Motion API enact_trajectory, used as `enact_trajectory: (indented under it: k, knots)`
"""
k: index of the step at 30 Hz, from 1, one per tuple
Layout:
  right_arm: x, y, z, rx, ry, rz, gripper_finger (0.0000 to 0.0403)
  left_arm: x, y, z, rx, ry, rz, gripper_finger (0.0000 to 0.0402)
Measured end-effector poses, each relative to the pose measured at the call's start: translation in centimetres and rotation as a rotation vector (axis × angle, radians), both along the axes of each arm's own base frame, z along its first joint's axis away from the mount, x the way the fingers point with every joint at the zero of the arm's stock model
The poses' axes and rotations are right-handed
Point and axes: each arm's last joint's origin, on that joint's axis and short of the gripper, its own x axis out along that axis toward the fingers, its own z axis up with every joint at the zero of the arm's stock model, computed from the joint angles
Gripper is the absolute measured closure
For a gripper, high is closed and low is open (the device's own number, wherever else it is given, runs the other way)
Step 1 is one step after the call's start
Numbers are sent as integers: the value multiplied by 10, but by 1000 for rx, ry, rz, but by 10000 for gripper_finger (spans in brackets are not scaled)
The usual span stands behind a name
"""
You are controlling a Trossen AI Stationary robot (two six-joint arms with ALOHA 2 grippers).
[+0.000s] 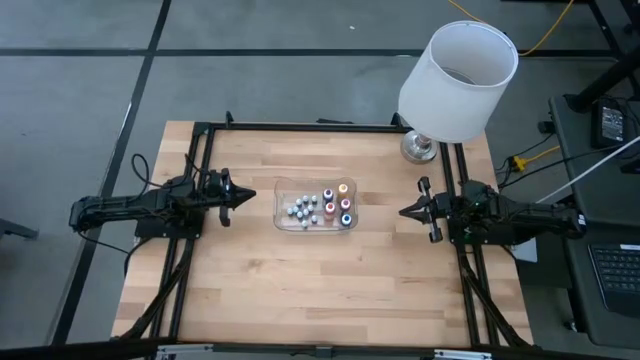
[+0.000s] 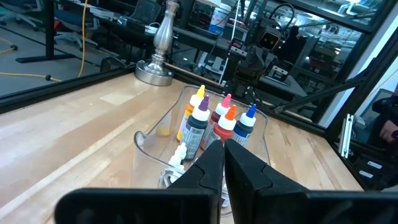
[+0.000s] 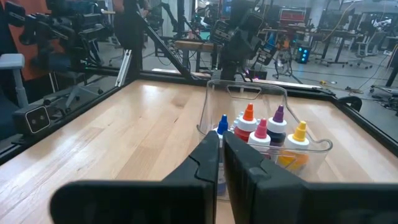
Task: Pick & Place food coloring
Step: Return to Home Position
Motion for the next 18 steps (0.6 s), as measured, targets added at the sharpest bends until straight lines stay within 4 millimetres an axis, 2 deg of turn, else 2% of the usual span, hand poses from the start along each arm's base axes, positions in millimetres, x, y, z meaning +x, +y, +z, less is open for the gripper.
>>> enact_trajectory:
  k: [18]
  knots:
    - [0,0,0,0,0,1,377,0,0,0,0,0,0,389]
